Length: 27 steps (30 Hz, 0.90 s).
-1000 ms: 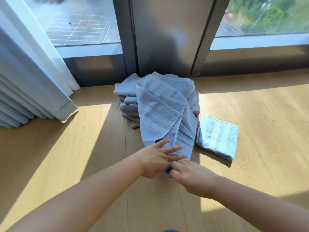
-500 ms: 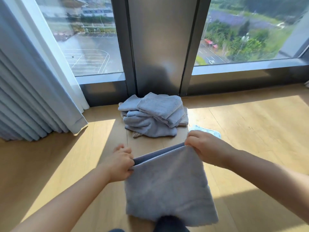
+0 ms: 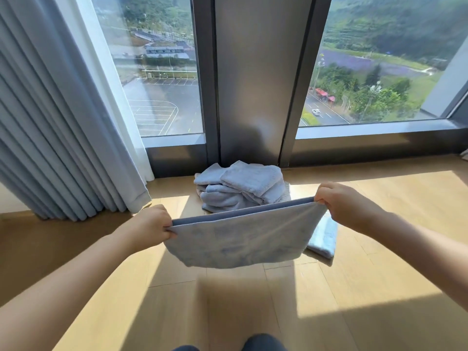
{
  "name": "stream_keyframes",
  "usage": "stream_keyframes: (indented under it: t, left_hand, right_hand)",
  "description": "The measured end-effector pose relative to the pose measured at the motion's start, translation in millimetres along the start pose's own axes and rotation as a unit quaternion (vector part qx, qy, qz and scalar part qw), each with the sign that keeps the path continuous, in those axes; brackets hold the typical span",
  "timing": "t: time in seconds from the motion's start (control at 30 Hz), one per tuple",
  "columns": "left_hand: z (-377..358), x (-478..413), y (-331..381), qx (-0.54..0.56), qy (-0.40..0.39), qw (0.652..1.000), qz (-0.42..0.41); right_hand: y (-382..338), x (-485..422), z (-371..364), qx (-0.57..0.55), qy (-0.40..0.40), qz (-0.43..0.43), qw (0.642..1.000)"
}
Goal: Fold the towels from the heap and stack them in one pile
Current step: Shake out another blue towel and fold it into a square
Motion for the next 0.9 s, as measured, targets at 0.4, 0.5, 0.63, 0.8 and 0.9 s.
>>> stream_keyframes:
  t: [0.4,0.5,0.63,0.8,0.9]
  left_hand:
    - [58,12,0,0.190,0.070,0.976,0.083]
    - [61,13,-5,0.191,0.057,0.977,0.076]
    - [66,13,-9,0.193,0.069,0.976,0.069]
    - [70,12,-18,0.078,0.069,0.992,0.070]
    - [72,15,-24,-0.089,0.074,0.992,0.057]
  right_hand:
    - [7,-7,19,-0.042,0.073,-0.067,0.994]
    - [5,-9,20,-0.059,0.084,-0.062,0.993]
    - [0,-14,22,-0.100,0.118,-0.064,0.986]
    - [2,-20,22,-0.055,0.097,-0.040,0.993]
    - [3,-20,20,0.015,0.074,-0.023,0.997]
Point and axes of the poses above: each hand's wrist, its own x-axis away from the middle knuckle, its own z-axis out of the back of the hand, y = z × x, the point moved 1 cm from there along -x, towards the middle knuckle, and after that the axes turned 12 degrees about z, right-handed, at the moved point
